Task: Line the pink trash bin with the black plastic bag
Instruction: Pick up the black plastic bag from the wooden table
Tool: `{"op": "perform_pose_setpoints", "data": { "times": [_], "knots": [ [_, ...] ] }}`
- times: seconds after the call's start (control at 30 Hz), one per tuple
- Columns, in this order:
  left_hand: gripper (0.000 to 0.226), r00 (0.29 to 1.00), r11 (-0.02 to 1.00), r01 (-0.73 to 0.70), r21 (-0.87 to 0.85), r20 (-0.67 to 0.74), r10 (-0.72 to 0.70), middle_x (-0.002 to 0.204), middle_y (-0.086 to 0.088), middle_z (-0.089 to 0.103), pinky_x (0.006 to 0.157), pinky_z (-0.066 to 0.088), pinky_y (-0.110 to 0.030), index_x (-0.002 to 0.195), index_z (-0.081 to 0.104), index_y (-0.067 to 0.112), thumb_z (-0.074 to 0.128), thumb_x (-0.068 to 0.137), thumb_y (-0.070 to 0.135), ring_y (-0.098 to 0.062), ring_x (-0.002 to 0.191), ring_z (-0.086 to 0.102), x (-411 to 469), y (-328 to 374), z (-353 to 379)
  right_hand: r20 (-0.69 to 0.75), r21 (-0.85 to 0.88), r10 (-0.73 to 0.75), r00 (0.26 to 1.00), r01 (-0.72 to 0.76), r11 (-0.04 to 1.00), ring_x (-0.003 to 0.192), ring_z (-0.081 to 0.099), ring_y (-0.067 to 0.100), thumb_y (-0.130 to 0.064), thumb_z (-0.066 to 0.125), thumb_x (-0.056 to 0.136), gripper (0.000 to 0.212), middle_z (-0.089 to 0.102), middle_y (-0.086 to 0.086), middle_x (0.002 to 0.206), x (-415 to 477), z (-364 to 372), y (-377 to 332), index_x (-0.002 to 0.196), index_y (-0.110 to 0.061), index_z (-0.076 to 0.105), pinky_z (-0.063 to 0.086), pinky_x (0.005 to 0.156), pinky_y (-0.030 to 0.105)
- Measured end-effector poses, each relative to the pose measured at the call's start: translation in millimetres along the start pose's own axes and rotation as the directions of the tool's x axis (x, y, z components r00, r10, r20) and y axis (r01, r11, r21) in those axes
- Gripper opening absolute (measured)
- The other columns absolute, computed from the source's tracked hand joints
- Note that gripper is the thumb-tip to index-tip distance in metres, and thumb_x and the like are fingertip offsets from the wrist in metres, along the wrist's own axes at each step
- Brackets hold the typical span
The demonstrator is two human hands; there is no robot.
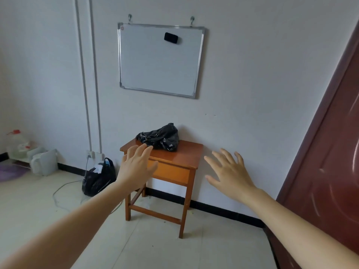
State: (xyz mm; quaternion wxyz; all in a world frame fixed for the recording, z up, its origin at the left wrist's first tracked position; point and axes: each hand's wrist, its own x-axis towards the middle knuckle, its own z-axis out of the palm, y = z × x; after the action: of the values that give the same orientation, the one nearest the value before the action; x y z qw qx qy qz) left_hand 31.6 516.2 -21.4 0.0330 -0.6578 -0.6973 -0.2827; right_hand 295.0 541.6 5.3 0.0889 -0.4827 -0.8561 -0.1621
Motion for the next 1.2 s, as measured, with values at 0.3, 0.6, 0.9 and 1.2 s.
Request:
{"op": "perform_pose_setpoints", "data": {
  "times": [0.3, 0.6, 0.9, 1.2],
  "knots": [
    [0.054, 0.995, 0.991, 0.085, 0.108, 0.048, -0.09, 0.151, 0.0, 0.027, 0.113, 0.018, -0.048, 0.138, 0.029, 0.024, 0.036, 0.091, 0.048, -0.023, 0.14, 0.012, 67.6, -11.2, 74.6, 0.038, 0.104, -0.085, 0.996, 0.081, 0.991, 0.144, 0.007, 0.022, -0.047, 0.034, 0.093, 0.056, 0.02, 0.004, 0.155, 92.2, 89.2, 55.0, 0.142, -0.024, 0.022, 0.006, 0.115, 0.052],
    [0.052, 0.986, 0.982, 0.167, 0.089, -0.001, -0.168, 0.15, -0.003, 0.029, 0.11, 0.021, -0.048, 0.138, 0.031, 0.022, 0.039, 0.091, 0.043, -0.025, 0.138, 0.015, 187.5, -60.9, 94.0, 0.007, 0.101, -0.11, 0.994, 0.109, 0.989, 0.143, 0.01, 0.021, -0.047, 0.036, 0.092, 0.056, 0.023, 0.004, 0.154, 225.0, 130.9, 90.6, 0.142, -0.025, 0.023, 0.009, 0.114, 0.05],
    [0.054, 0.98, 0.984, 0.13, 0.121, 0.133, -0.146, 0.152, -0.002, 0.025, 0.111, 0.021, -0.047, 0.14, 0.027, 0.022, 0.036, 0.092, 0.044, -0.023, 0.14, 0.013, 294.1, -81.8, 186.3, 0.084, 0.093, -0.111, 0.99, 0.103, 0.99, 0.144, 0.006, 0.018, -0.049, 0.036, 0.092, 0.057, 0.018, 0.001, 0.155, 323.3, 202.3, 128.0, 0.143, -0.027, 0.021, 0.007, 0.115, 0.048],
    [0.055, 0.95, 0.949, 0.266, 0.167, 0.12, -0.287, 0.153, -0.001, 0.024, 0.112, 0.021, -0.046, 0.141, 0.024, 0.023, 0.035, 0.092, 0.045, -0.022, 0.141, 0.012, 396.4, -94.5, 277.9, 0.067, 0.162, -0.199, 0.978, 0.186, 0.969, 0.143, 0.011, 0.018, -0.049, 0.037, 0.091, 0.057, 0.022, 0.0, 0.154, 452.7, 293.7, 202.7, 0.142, -0.026, 0.024, 0.012, 0.114, 0.045]
  ]
}}
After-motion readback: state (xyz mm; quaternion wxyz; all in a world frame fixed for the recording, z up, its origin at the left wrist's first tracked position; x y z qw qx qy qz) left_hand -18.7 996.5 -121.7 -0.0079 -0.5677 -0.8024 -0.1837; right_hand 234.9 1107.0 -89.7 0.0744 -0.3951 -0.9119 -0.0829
